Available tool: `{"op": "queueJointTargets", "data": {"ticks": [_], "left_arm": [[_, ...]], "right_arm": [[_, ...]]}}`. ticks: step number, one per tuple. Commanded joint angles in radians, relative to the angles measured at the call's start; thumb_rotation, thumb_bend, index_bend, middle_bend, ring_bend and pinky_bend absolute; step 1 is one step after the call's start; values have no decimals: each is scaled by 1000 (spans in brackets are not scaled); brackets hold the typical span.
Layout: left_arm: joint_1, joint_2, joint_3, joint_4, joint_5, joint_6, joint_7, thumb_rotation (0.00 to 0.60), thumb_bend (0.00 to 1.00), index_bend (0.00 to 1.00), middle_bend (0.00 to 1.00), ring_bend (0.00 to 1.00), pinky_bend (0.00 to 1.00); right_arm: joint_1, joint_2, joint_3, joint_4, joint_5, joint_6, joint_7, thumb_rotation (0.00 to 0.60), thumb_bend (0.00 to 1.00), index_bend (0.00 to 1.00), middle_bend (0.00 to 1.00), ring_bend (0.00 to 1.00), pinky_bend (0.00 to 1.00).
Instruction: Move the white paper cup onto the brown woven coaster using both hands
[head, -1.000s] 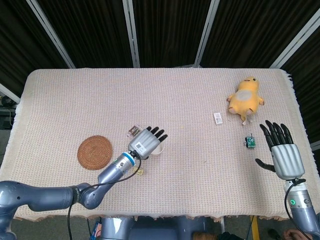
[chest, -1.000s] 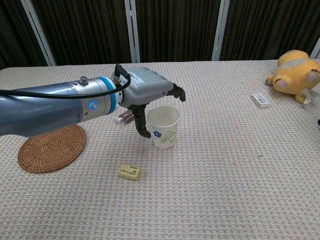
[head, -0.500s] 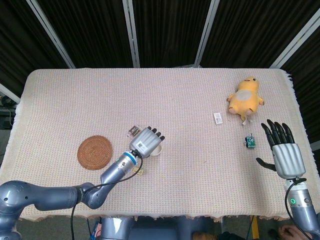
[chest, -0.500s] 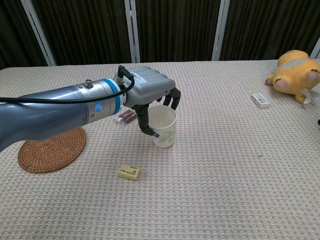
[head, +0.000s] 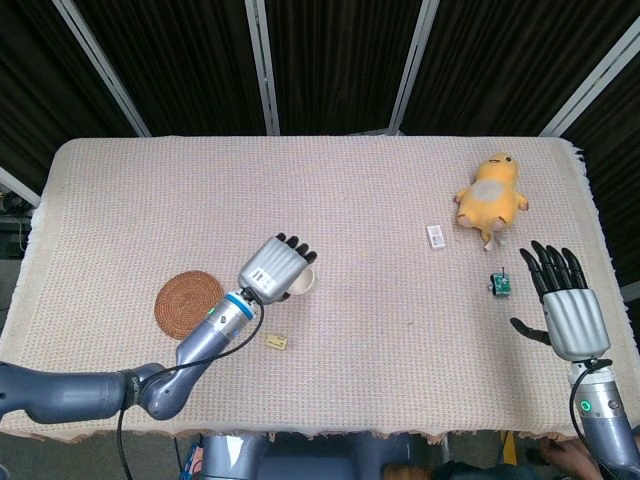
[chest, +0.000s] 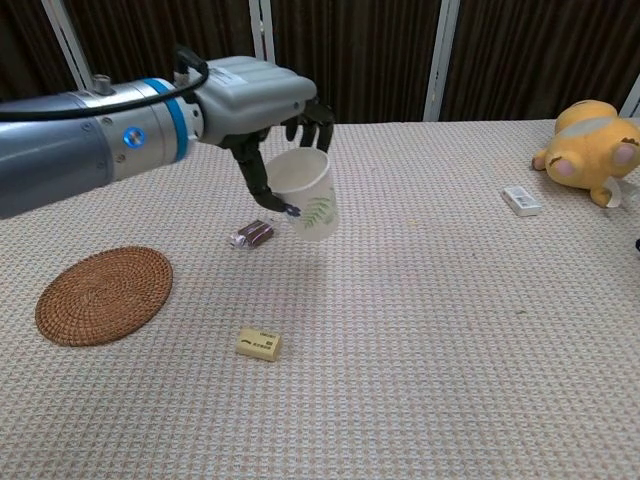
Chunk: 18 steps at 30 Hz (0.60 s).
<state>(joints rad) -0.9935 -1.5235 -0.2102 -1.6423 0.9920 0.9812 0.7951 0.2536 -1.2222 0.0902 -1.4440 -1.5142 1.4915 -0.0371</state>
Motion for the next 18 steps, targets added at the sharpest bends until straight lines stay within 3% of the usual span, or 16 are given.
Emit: {"op": "queueJointTargets", "data": {"ticks": [1,8,13,18], "left_arm": [[60,122,35,-98,-56,31,19,600,74,385,404,339,440],[190,309,160,-162,-6,40,-90,600,77,385,405,339,439],[245,353,216,-130,56,30,-174,600,79,382,406,339,439],[261,340,236,-87,90,5,-220,600,79,380,406,338,439]], "right_arm": [[-2,2,-2,-5,-5,1,-4,600,0,0,0,0,0],[-7,6,-9,-29,-33,13,-25,600,0,0,0,0,0],[-11,4,-12,-40,-50,19,-44,600,0,0,0,0,0],[-12,2,-12,-46,-56,19,-58,600,0,0,0,0,0]]}}
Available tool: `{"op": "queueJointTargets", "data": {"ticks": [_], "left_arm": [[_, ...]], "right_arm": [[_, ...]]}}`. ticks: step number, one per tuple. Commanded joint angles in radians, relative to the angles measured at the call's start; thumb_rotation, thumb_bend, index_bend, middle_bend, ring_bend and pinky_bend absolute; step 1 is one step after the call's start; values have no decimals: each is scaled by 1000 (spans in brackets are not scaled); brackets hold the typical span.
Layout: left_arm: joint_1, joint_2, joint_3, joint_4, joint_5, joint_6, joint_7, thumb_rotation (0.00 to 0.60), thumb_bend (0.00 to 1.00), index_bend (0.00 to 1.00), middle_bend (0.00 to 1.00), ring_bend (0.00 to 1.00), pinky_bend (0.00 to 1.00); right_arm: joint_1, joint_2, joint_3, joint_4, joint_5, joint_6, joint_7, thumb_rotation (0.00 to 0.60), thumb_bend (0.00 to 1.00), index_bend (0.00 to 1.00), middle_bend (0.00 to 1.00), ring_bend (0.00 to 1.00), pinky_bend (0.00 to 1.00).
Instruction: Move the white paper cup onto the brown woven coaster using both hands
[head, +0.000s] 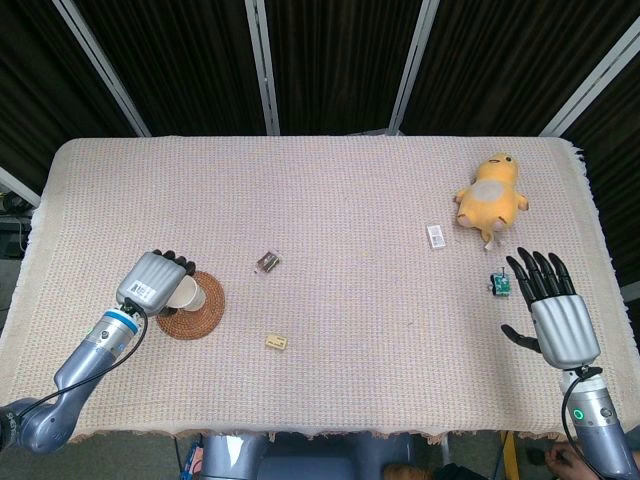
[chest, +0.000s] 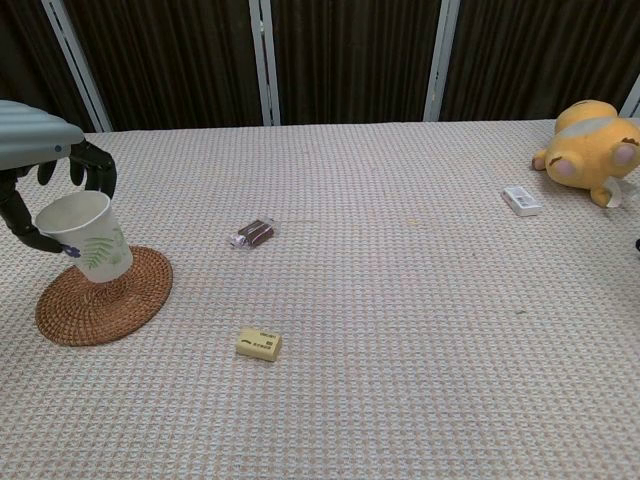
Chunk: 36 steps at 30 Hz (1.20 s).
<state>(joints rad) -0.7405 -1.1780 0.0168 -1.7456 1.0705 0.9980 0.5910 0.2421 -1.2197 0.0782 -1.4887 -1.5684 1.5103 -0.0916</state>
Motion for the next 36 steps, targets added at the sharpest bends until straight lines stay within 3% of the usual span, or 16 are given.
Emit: {"op": "queueJointTargets", "data": {"ticks": [1,7,8,9,10,12,16,21,27,31,36], "left_arm": [[9,-12,9,26,20,-13,-23,600,79,379,406,338,439],[10,-43,8,69,30,-1,17,600,74,346,377,322,428],[10,-48,7,73,25,-1,26,600,58,310,339,298,418],[9,-53,7,74,18,-3,32,600,32,219,237,223,383],[8,-56,8,75,10,-9,37,600,10,115,123,127,323],[6,-57,9,71,-2,-20,44,600,0,8,7,12,213],[15,-43,7,52,16,-13,21,600,0,0,0,0,82],[57,-4,-9,28,81,56,-70,600,0,0,0,0,27],[184,52,-38,13,205,281,-276,600,0,0,0,0,0],[272,60,-32,3,217,418,-298,600,0,0,0,0,0],[408,29,22,-9,243,579,-264,600,0,0,0,0,0]], "right_arm": [[-1,-2,1,-2,-2,0,-5,600,0,0,0,0,0],[-1,-1,4,-1,1,-8,-6,600,0,0,0,0,0],[-1,-1,5,0,1,-8,-5,600,0,0,0,0,0],[-1,0,5,0,1,-8,-4,600,0,0,0,0,0],[-1,0,7,1,2,-8,-2,600,0,0,0,0,0],[-2,1,8,1,3,-8,1,600,0,0,0,0,0],[-3,3,10,0,0,-8,4,600,0,0,0,0,0],[-6,5,8,-5,-9,-4,3,600,0,0,0,0,0],[-14,13,12,-18,-17,14,6,600,0,0,0,0,0],[-18,18,13,-25,-17,18,13,600,0,0,0,0,0],[-19,26,12,-31,-25,20,24,600,0,0,0,0,0]]}}
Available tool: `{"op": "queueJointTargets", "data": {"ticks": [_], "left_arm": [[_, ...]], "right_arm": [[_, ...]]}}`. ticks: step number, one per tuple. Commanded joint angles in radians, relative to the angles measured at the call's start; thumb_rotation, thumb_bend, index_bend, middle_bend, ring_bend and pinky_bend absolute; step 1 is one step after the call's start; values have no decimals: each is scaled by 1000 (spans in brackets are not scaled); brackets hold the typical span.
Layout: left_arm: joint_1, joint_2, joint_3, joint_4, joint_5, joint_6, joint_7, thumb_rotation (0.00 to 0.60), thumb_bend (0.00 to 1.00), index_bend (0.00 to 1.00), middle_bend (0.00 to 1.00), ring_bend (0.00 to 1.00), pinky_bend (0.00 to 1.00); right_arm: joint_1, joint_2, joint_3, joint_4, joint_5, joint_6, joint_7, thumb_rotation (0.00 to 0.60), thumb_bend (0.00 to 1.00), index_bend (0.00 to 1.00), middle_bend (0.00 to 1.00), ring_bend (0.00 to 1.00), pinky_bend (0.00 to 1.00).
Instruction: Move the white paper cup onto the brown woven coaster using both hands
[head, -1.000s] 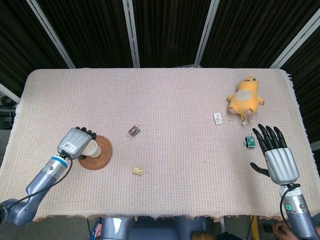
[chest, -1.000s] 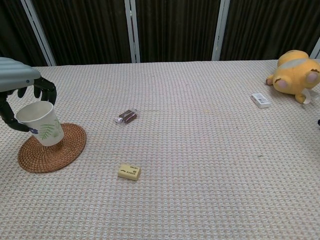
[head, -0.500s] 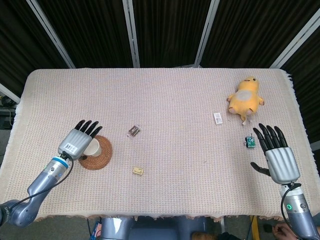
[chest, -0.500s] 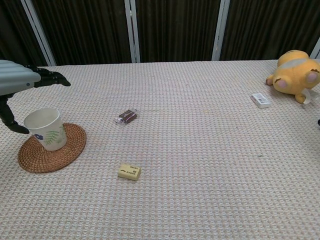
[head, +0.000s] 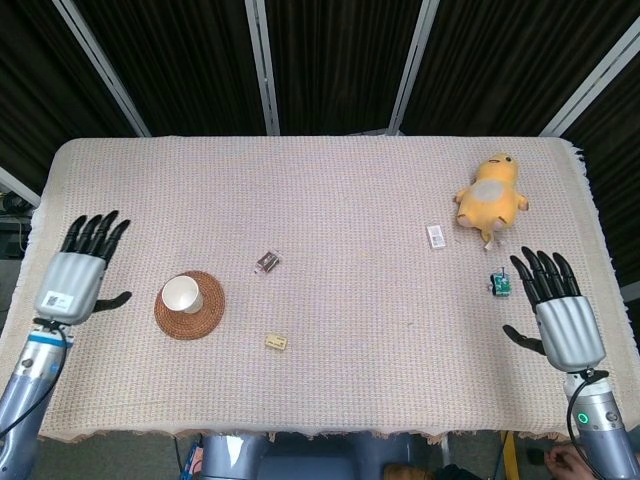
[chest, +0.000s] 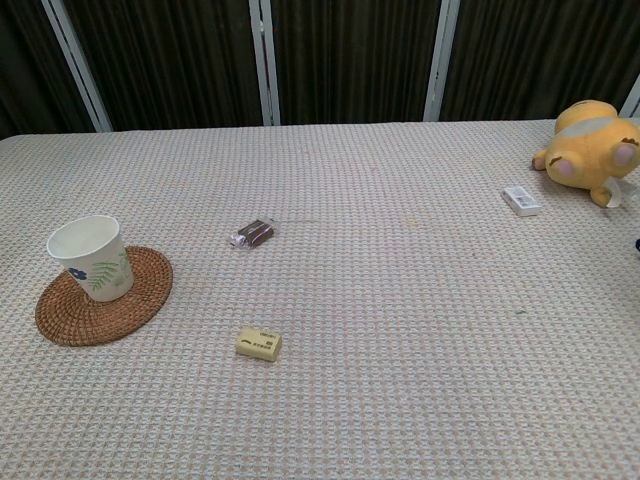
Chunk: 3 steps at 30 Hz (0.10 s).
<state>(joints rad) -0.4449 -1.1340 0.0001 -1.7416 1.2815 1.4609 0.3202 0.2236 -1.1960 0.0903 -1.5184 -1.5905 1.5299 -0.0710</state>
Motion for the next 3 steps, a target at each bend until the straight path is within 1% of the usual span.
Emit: {"op": "queueJointTargets", "data": {"ticks": [1,3], "left_arm": [[123,-18,44,-11,34,121,5,600,0,0,0,0,0],[139,-22,52,-4,37,122,-3,600,0,0,0,0,0]], "right_arm": [[-1,3,0,-2,-4,2,3,600,0,0,0,0,0],[-2,4,1,1,-4,3,0,600,0,0,0,0,0]]}}
